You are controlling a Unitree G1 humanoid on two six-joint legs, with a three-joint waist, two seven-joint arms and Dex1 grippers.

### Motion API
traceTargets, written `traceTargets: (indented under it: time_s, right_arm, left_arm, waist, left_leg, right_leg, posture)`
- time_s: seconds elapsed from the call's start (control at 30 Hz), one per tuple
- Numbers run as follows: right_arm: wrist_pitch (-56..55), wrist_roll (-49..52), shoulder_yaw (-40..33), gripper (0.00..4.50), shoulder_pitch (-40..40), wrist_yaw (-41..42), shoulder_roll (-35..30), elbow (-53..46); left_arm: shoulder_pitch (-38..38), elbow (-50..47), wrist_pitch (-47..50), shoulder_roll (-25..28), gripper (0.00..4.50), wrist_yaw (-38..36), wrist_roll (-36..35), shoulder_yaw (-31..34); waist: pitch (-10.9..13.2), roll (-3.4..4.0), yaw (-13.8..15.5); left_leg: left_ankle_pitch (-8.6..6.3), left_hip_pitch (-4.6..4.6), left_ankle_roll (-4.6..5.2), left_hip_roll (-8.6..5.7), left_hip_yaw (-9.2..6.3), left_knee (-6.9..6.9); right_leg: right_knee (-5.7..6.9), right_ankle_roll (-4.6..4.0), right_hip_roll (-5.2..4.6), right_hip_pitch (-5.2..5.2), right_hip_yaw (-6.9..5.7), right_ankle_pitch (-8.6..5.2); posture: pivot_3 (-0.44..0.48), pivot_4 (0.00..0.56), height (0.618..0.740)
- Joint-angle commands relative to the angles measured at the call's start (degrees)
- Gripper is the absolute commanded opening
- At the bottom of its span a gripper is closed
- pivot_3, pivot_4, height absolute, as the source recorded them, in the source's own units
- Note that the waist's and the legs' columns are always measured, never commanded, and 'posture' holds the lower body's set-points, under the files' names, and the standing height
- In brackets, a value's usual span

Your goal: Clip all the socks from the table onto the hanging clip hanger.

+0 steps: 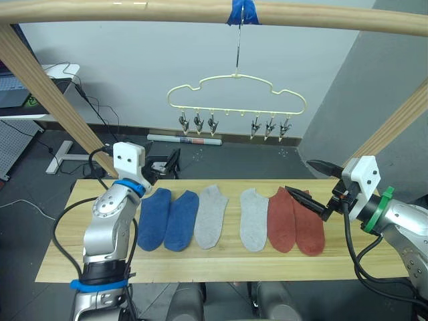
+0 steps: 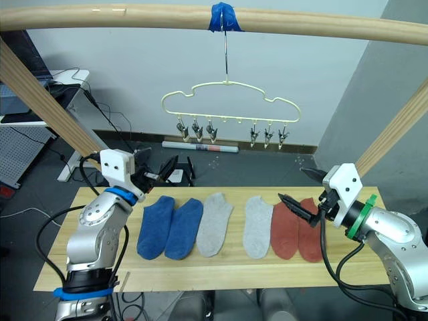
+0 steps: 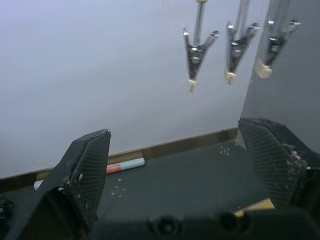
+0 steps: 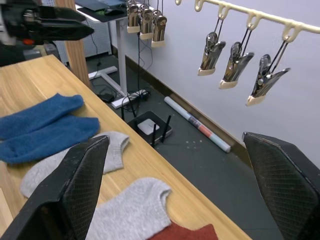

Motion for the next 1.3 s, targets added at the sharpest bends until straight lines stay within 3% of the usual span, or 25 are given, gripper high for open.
traceTargets:
  time_s: [0.03,0.07,0.6,1.3]
  right_arm:
    - [0.2,1.36,-0.88,4.5,0.8,-0.6,0.25,-3.9]
    - [0.33,1.43,-0.91,4.5,1.12,-0.7,0.35,-4.44]
    - [2.41,3.59,-1.11,4.5,0.47,-1.39,0.09,-8.17]
    - [3.25,4.19,-1.1,4.5,-1.43,-1.64,0.18,-8.05]
  left_arm:
    - [-2.19,1.05,-2.51,-0.66,3.35,-1.06,-0.48,-1.27]
    - [-2.8,1.77,-2.75,-0.85,3.12,-1.1,-0.31,-1.59]
    - [-10.95,9.95,-11.09,-3.85,3.12,2.42,1.79,-2.07]
    - [-15.04,13.1,-12.67,-4.67,3.12,3.74,1.0,-1.49]
  waist:
    - [0.17,-0.04,-0.31]
    - [0.24,-0.05,-0.45]
    - [1.49,-0.23,-1.48]
    - [1.72,-0.31,-2.0]
  left_leg:
    - [0.0,-0.08,0.0,0.01,-0.01,0.0]
    - [0.0,-0.12,0.0,0.01,-0.02,0.01]
    - [0.01,-0.18,0.0,-0.01,-0.01,0.07]
    - [0.01,-0.25,-0.01,-0.02,-0.05,0.04]
  right_leg:
    - [0.0,-0.01,-0.02,-0.07,0.0,0.02]
    - [0.0,-0.01,-0.02,-0.11,-0.01,0.02]
    - [-0.03,0.27,0.01,-0.15,0.0,-0.06]
    - [-0.05,0.32,0.0,-0.2,-0.04,-0.07]
  posture:
    - [-0.208,0.299,0.74]
    - [-0.213,0.3,0.74]
    - [-0.25,0.314,0.74]
    - [-0.253,0.307,0.74]
